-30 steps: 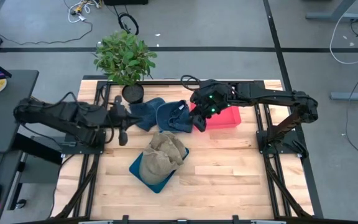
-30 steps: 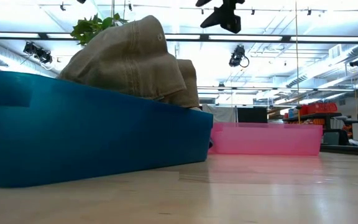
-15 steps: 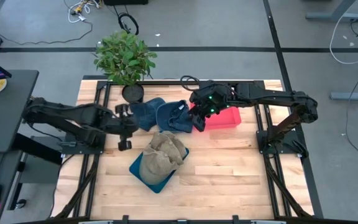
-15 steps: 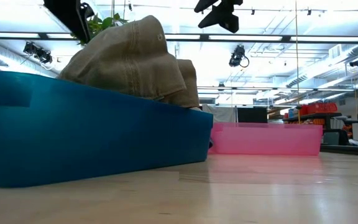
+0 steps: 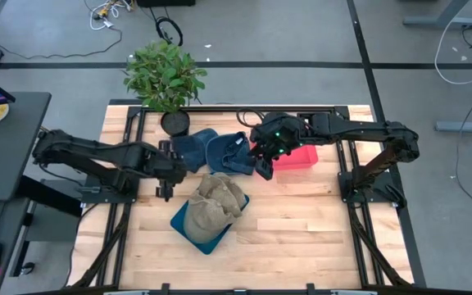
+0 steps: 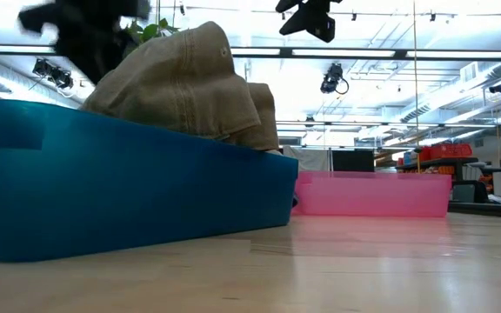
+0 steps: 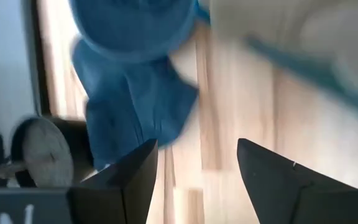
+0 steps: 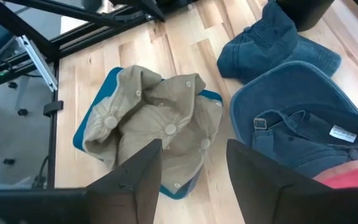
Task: Pick & Place hat
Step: Put the left blue cap into the pink bin
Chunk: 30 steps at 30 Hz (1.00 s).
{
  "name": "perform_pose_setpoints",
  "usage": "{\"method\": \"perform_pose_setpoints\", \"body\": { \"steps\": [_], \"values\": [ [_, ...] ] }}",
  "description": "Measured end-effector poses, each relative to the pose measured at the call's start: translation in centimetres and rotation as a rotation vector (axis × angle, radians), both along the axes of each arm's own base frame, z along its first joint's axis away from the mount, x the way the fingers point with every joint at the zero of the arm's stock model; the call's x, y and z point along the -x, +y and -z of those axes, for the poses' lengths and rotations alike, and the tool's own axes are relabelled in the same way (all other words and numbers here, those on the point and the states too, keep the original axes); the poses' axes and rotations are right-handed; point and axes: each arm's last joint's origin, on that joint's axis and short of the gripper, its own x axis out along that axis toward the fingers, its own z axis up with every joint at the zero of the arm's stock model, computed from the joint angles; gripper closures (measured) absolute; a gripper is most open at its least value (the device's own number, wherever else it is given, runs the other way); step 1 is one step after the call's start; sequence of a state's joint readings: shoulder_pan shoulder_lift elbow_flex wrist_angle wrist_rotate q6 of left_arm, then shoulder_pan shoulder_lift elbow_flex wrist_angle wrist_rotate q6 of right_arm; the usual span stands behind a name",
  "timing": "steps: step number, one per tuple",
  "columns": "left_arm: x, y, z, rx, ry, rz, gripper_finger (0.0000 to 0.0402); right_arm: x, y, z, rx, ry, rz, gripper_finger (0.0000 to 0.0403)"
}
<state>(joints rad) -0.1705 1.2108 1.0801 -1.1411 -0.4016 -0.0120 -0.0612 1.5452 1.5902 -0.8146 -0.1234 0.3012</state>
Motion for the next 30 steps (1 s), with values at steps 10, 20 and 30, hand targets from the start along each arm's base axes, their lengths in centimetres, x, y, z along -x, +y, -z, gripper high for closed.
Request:
{"method": "perform_pose_setpoints", "body": {
  "steps": [10,20,30],
  "values": [
    [-0.3,1.4,5.9,-0.005,0.047,0.101,0.0183,-0.5,0.0,-0.6,-0.041,-0.077,0.040,0.0222],
    [0.3,4.9,10.3,-0.015,0.052,0.160,0.0184,-1.1,0.0,-1.4,-0.135,-0.168,0.083,0.0222],
    [1.0,7.9,12.4,0.014,-0.017,0.159,0.0184,-1.5,0.0,-2.0,-0.197,-0.240,0.127,0.0222]
  ]
}}
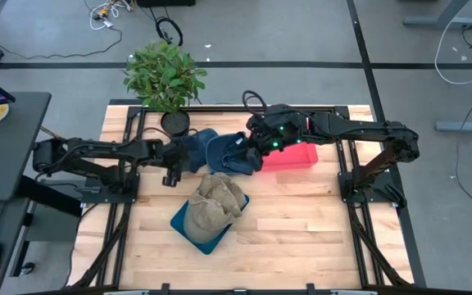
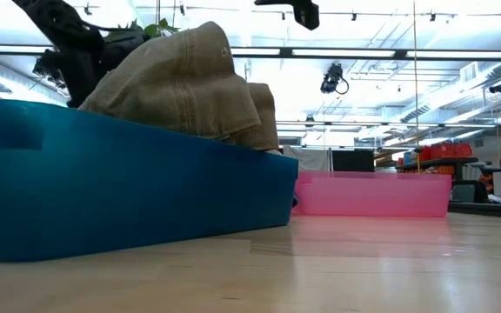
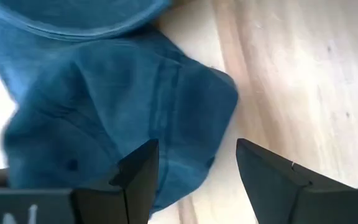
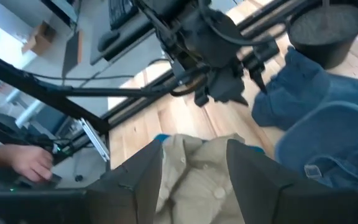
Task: Pick & Place hat
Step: Put the left blue cap into the pink bin
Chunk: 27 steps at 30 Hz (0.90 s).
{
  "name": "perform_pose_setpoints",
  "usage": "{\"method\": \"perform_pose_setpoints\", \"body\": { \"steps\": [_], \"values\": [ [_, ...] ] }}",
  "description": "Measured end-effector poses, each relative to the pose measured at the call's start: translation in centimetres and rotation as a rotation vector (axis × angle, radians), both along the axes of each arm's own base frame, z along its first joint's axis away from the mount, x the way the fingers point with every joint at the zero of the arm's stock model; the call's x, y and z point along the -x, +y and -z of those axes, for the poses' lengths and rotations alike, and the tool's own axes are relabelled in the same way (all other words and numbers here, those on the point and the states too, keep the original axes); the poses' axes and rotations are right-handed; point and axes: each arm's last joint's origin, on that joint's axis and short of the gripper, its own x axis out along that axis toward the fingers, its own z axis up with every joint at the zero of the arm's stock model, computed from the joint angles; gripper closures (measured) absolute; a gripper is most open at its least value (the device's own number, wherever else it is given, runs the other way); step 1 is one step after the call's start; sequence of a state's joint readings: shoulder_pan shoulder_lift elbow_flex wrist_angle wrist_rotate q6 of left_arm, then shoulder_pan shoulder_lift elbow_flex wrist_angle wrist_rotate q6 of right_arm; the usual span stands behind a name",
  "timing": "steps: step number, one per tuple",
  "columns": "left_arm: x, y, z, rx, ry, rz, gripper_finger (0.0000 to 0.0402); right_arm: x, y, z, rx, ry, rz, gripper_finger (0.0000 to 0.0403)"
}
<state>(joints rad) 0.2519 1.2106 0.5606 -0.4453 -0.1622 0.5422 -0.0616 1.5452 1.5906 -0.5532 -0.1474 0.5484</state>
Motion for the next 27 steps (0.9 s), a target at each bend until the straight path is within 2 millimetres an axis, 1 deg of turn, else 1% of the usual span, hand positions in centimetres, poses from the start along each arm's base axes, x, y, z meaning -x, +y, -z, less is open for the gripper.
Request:
{"method": "perform_pose_setpoints", "body": {
  "steps": [6,12,18,20,22,24,27],
  "values": [
    [0.5,0.7,1.1,-0.004,-0.036,-0.016,0.0184,-0.3,0.0,-0.5,-0.013,-0.060,0.010,0.0222],
    [0.9,1.1,2.1,0.004,-0.090,-0.027,0.0184,-0.3,-0.2,-0.7,0.004,-0.072,0.045,0.0222],
    [1.0,1.0,2.3,0.001,-0.080,0.002,0.0190,-0.5,-0.4,-1.0,0.007,-0.108,0.048,0.0222],
    [1.0,1.0,2.3,0.000,-0.082,0.002,0.0205,-0.5,-0.4,-1.0,0.009,-0.114,0.050,0.0222],
    [1.0,1.1,2.3,-0.001,-0.083,0.001,0.0230,-0.5,-0.5,-1.0,0.010,-0.114,0.053,0.0222],
    [1.0,1.1,2.3,0.001,-0.084,-0.002,0.0263,-0.5,-0.6,-1.0,0.014,-0.114,0.053,0.0222],
    [1.0,1.0,2.3,0.011,-0.089,-0.020,0.0326,-0.5,-0.6,-1.0,0.020,-0.114,0.050,0.0222]
  ]
}}
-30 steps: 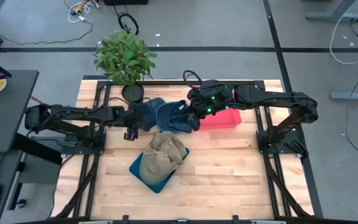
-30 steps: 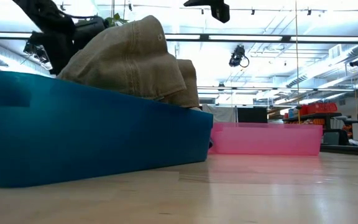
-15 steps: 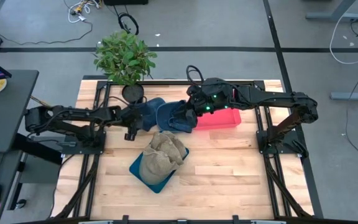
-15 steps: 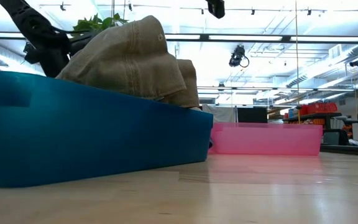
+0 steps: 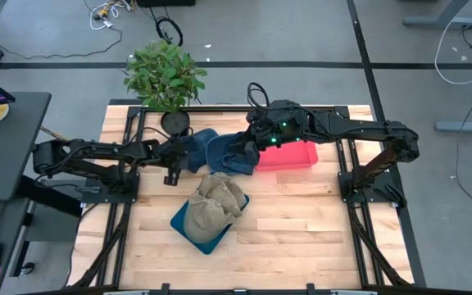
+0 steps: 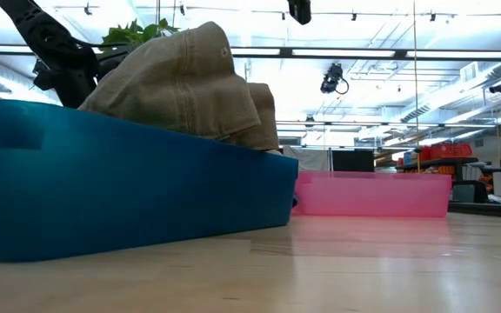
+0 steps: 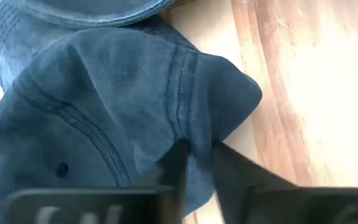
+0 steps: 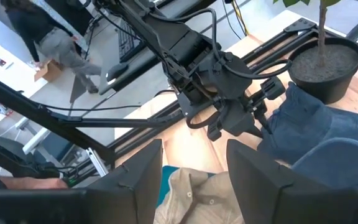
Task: Pick & Place hat
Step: Put the left blue cap into the pink bin
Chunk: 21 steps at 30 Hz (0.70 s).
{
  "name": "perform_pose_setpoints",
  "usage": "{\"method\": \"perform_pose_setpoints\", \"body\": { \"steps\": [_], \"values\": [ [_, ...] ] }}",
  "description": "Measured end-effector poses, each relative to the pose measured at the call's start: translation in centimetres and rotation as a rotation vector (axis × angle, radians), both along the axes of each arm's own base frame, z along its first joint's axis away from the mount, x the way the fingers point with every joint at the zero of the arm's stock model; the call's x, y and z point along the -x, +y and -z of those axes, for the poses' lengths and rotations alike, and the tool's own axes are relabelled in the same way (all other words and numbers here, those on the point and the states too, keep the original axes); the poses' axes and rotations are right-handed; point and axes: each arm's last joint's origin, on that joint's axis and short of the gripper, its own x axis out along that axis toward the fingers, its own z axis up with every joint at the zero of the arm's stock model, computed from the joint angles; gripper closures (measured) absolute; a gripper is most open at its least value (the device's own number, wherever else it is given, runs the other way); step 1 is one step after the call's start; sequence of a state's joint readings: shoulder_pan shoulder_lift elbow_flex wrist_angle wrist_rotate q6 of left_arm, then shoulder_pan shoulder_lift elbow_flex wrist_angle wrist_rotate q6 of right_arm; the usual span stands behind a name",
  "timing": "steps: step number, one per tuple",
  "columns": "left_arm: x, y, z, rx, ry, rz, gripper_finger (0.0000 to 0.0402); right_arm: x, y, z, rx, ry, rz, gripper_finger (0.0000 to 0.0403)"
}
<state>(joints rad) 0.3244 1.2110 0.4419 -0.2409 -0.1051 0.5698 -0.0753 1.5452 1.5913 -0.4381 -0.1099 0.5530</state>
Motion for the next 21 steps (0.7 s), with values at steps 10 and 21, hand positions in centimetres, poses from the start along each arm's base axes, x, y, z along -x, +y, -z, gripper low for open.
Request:
{"method": "perform_pose_setpoints", "body": {
  "steps": [10,21],
  "values": [
    [0.1,0.1,-0.2,0.108,-0.026,-0.250,0.0397,0.0,0.0,0.0,0.023,0.000,-0.013,0.0222],
    [-0.3,-0.1,-7.1,0.054,-0.005,-0.336,0.0399,0.0,0.1,0.1,0.042,0.007,-0.058,0.0222]
  ]
}}
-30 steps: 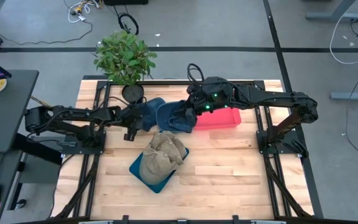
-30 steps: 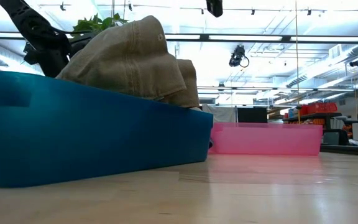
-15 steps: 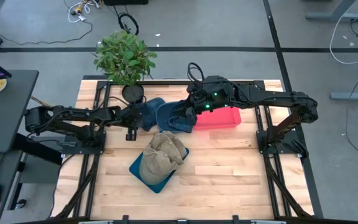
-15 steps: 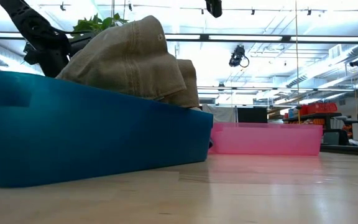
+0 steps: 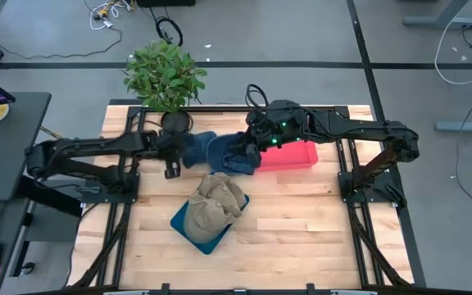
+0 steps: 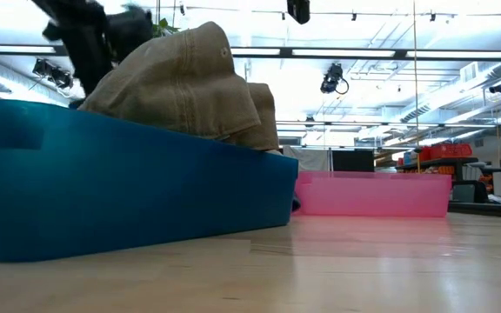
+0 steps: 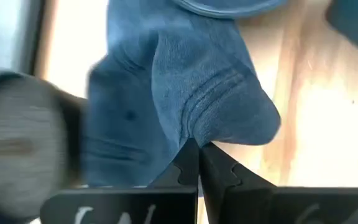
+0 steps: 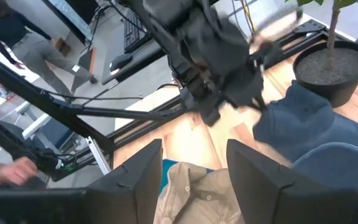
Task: Pick & Place hat
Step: Put the left blue cap into the pink bin
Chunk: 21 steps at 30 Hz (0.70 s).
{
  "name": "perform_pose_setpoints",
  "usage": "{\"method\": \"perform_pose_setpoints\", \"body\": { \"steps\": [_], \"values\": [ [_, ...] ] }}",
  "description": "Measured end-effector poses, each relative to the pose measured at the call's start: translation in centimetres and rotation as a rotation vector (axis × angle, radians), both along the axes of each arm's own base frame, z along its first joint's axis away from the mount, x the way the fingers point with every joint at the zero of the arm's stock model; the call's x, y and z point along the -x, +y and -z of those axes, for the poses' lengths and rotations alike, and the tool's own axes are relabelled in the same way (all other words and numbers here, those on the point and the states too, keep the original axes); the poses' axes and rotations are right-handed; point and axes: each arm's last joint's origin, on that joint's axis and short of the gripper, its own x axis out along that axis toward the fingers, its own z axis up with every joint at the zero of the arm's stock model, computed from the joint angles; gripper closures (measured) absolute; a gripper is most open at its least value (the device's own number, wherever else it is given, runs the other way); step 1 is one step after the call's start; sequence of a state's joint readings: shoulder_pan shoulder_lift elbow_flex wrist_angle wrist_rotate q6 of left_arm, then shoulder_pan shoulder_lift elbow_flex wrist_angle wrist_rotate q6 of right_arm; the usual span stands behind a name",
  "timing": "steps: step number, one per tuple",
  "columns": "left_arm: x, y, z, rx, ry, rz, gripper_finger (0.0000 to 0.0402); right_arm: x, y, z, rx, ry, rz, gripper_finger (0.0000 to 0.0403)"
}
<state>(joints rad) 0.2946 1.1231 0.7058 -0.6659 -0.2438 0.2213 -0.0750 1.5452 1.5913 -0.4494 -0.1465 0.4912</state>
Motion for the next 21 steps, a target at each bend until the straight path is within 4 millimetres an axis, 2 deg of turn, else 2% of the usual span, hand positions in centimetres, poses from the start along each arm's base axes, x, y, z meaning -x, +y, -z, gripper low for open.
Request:
{"method": "perform_pose_setpoints", "body": {
  "steps": [11,21],
  "values": [
    [1.5,-0.2,-10.5,-0.125,-0.113,-0.045,0.0400,0.1,0.0,0.2,0.042,0.013,-0.022,0.0222],
    [3.1,-1.6,-20.3,-0.215,-0.374,-0.030,0.0400,0.1,0.1,0.2,0.045,0.019,-0.045,0.0222]
  ]
}}
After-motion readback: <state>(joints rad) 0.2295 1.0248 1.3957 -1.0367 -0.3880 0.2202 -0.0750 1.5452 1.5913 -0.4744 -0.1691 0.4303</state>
